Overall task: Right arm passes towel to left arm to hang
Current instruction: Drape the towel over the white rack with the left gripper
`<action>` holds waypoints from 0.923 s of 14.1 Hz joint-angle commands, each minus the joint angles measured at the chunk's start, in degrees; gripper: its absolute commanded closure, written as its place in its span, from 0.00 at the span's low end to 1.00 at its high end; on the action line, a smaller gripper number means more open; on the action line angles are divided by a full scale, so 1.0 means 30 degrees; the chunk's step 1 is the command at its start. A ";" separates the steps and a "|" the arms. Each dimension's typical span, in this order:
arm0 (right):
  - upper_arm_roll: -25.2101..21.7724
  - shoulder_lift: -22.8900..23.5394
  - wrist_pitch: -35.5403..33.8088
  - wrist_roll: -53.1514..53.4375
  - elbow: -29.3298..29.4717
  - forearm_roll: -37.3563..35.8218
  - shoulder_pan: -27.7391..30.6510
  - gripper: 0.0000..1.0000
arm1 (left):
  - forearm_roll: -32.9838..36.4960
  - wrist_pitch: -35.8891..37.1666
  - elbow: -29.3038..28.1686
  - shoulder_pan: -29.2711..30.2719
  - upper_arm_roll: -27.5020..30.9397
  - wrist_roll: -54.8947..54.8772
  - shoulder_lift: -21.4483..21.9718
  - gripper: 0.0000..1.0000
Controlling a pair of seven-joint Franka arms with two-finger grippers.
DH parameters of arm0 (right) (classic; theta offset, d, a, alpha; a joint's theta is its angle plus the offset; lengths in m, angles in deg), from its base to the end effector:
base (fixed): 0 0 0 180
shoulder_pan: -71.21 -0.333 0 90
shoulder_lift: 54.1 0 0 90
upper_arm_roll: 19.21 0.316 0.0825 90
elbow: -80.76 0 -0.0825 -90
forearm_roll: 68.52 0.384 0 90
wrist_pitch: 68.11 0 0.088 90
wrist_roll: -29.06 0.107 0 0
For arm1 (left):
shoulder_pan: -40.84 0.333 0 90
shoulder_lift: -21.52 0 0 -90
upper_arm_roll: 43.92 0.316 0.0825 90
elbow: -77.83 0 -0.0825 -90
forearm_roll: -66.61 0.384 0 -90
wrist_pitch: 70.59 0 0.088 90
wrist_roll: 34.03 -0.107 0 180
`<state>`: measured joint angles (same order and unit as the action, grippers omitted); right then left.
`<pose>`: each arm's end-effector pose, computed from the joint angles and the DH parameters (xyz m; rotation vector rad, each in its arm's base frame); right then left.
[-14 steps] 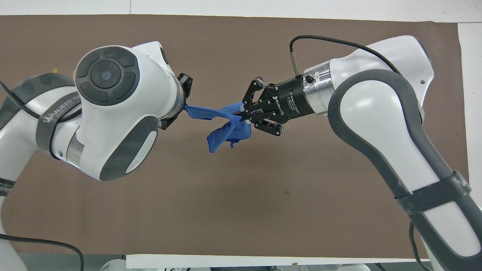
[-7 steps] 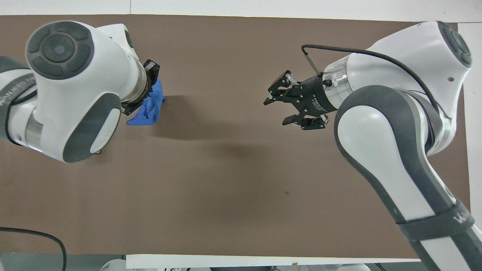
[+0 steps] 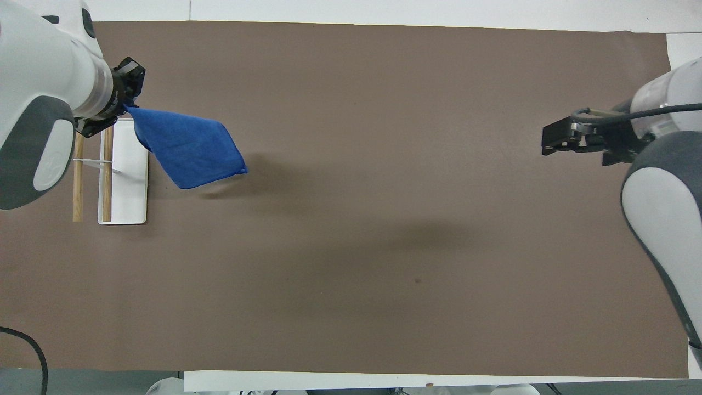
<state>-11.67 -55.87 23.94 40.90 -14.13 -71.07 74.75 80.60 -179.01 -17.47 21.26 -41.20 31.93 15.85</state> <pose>0.5456 0.0346 0.6042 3.0838 -0.2084 -0.0187 0.5862 -0.1603 0.5548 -2.7866 -1.1684 -0.3898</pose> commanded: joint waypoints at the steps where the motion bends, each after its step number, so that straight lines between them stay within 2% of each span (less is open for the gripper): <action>1: 0.0240 0.0470 -0.3220 -0.1363 0.3610 -0.0882 0.0807 0.01 | 0.0494 0.0078 -0.0076 0.2094 -0.0115 -0.2582 0.0161 1.00; 3: 0.0299 0.0471 -0.5304 -0.1892 0.5082 -0.0789 0.1105 0.01 | 0.0465 -0.0712 -0.0077 0.3764 -0.0115 -0.5129 0.0161 1.00; 4: 0.0299 0.0442 -0.5660 -0.2097 0.4971 -0.0849 0.1163 0.01 | 0.0465 -0.0831 -0.0164 0.4615 -0.0144 -0.6070 0.0219 1.00; 5: 0.0270 0.0123 -0.5461 -0.2273 0.3926 -0.0791 0.1424 0.00 | 0.0465 -0.1035 -0.0455 0.5261 -0.0145 -0.6717 0.0278 1.00; 7: 0.0183 -0.0290 -0.5517 -0.3440 0.3331 -0.0616 0.1924 0.01 | 0.0465 -0.2932 -0.1797 0.6261 -0.0145 -0.7017 0.0745 1.00; 9: -0.0607 -0.0727 -0.4906 -0.4675 0.2717 -0.0615 0.1809 0.01 | 0.0494 -0.4196 -0.3118 0.7051 -0.0145 -0.7075 0.1273 1.00; 13: -0.1634 -0.0848 -0.4872 -0.4647 0.2391 -0.0879 0.0314 0.01 | 0.0465 -0.5169 -0.4763 0.7436 -0.0145 -0.8656 0.2182 1.00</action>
<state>-15.70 -56.64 7.95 27.67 -4.46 -72.70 77.43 81.25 -192.58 -27.62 42.94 -40.97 7.65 18.94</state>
